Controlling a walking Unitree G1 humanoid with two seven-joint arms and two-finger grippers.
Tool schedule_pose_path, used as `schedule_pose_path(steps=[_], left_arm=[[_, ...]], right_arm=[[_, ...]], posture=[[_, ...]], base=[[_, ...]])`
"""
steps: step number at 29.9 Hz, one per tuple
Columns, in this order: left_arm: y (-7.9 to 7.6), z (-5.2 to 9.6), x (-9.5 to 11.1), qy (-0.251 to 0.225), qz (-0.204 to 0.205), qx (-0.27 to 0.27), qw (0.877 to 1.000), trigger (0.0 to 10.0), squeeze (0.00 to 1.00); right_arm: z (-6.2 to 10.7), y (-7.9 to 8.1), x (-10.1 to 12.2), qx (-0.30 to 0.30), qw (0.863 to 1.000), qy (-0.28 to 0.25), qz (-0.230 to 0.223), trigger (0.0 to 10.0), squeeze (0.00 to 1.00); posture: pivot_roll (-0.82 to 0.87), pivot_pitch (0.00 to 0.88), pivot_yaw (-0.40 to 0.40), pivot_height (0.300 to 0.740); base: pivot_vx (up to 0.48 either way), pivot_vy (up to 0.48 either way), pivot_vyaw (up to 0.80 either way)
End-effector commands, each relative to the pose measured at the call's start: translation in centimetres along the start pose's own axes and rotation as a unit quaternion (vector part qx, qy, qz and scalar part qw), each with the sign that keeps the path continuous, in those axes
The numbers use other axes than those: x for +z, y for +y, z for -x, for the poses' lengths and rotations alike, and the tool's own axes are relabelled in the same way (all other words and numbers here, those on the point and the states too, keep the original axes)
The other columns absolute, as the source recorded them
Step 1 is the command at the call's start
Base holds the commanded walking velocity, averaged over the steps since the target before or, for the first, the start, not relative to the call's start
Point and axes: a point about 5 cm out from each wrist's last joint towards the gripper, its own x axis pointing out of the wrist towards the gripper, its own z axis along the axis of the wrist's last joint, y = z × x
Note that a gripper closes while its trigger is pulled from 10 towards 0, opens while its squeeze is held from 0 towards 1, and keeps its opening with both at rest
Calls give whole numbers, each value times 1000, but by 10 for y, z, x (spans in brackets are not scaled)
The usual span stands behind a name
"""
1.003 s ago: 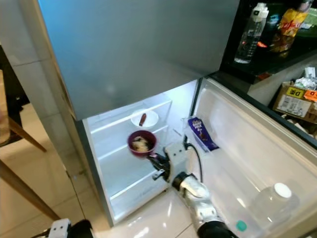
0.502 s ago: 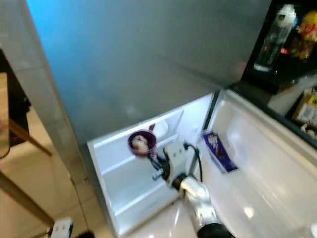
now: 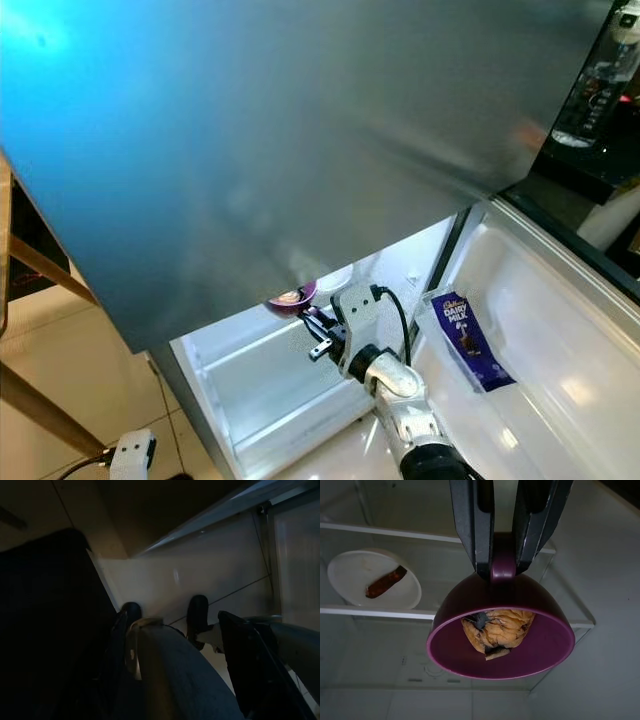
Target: Restocking fridge
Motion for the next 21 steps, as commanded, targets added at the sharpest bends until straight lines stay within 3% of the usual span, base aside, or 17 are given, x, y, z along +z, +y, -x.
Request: schedule_pose_path(steps=[1, 8, 21], left_arm=[[1, 1, -7, 15, 1, 0, 1000, 10000, 0], [1, 2, -9, 17, 3, 2, 1000, 10000, 0], [3, 2, -10, 19, 4, 17, 1000, 10000, 0]], right_arm=[[0, 0, 3, 1, 1000, -8, 6, 10000, 0], [2, 2, 0, 11, 1000, -2, 9, 10000, 0], [10, 21, -13, 100, 995, 29, 9, 10000, 0]], posture=[[-42, 9, 17, 740], [-42, 9, 17, 740], [-46, 12, 16, 740]], base=[[0, -461, 0], [0, -451, 0], [0, 0, 0]])
